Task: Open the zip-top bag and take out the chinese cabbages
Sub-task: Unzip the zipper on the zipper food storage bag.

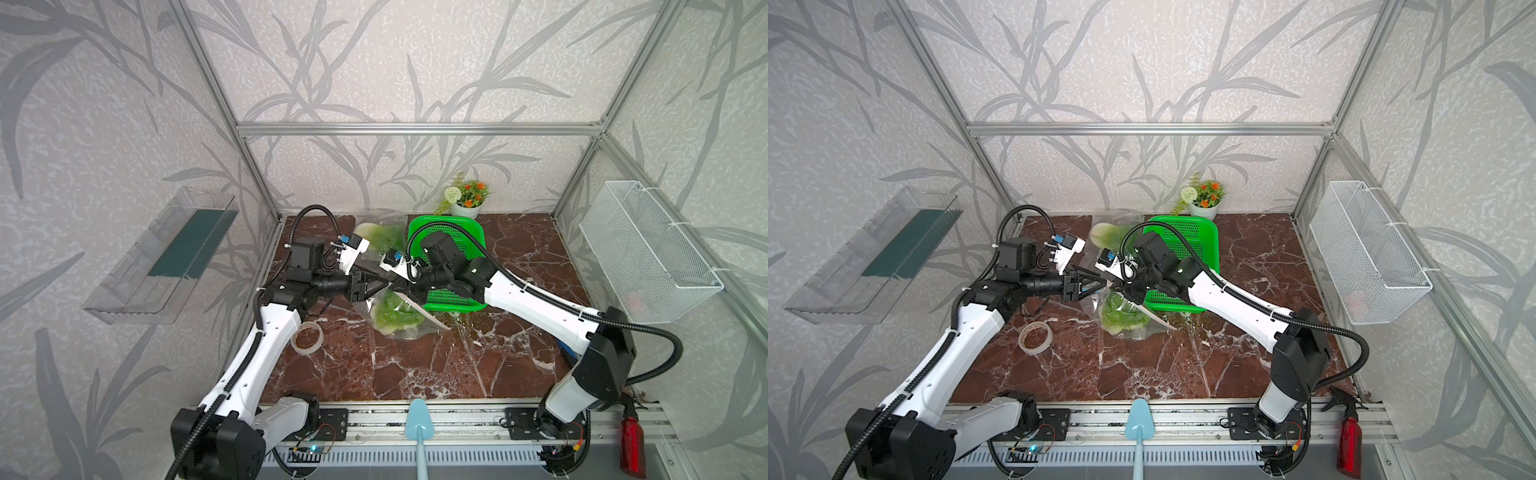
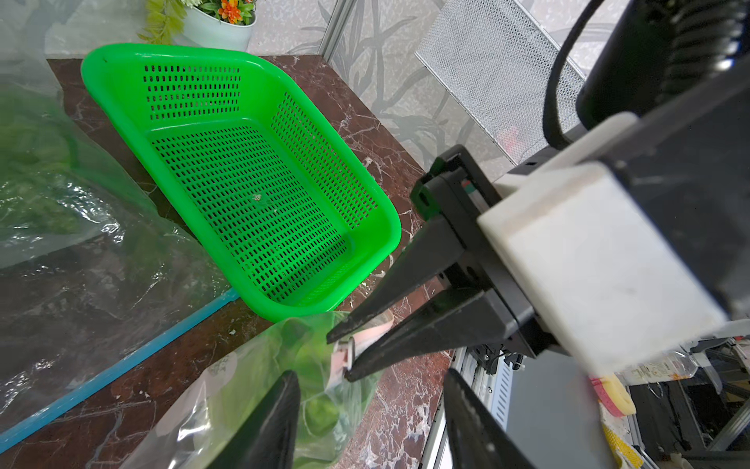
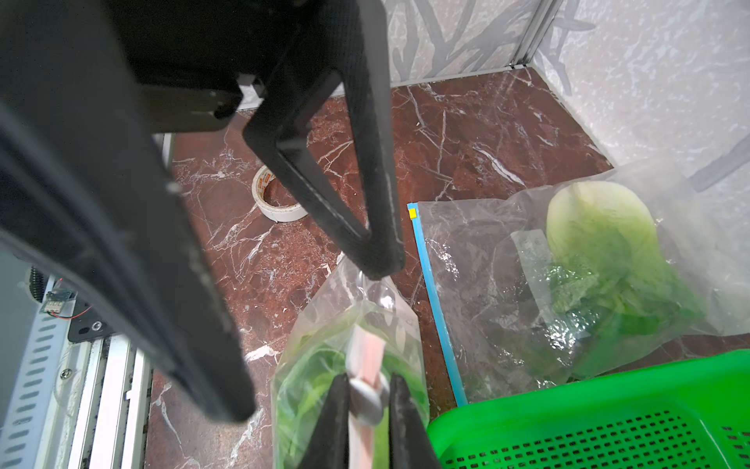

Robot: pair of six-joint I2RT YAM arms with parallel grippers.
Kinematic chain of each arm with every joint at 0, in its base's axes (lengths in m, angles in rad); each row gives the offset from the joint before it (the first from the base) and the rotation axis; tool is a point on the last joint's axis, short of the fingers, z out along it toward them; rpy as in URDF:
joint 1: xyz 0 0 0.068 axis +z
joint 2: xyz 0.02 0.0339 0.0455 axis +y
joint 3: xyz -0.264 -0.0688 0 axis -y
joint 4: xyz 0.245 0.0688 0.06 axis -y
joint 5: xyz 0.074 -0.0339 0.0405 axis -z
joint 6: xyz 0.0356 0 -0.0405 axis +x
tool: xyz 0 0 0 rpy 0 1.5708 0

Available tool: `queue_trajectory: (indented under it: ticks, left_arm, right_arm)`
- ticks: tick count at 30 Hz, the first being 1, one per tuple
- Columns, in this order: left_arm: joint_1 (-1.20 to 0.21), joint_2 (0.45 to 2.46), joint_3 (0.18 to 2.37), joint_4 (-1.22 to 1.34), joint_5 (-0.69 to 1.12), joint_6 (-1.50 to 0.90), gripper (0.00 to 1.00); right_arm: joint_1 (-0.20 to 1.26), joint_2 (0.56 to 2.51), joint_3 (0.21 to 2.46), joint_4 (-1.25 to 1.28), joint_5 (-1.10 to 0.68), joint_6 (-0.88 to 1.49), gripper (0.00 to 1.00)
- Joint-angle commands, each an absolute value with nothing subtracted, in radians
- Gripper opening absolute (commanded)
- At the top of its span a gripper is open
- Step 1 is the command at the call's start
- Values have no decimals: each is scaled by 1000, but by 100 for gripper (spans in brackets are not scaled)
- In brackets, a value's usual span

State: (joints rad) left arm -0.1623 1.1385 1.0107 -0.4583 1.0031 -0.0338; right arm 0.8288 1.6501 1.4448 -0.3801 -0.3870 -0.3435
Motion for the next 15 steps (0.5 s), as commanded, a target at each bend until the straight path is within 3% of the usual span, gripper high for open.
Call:
queue_trajectory:
  ticks: [1, 4, 11, 15]
  left_arm:
    - [-158, 1185, 1003, -447, 1005, -21, 54]
    - [-159, 1221, 1004, -411, 1045, -40, 51]
    - [-158, 1235, 988, -374, 1068, -66, 32]
    - [-158, 1233, 986, -384, 1081, -70, 30]
  right_arm:
    - [832, 1648, 1473, -389, -410, -358, 0]
    - [831, 1643, 1469, -381, -411, -357, 0]
    - [833, 1642, 1470, -383, -410, -358, 0]
    - [831, 1643, 1471, -382, -403, -360, 0]
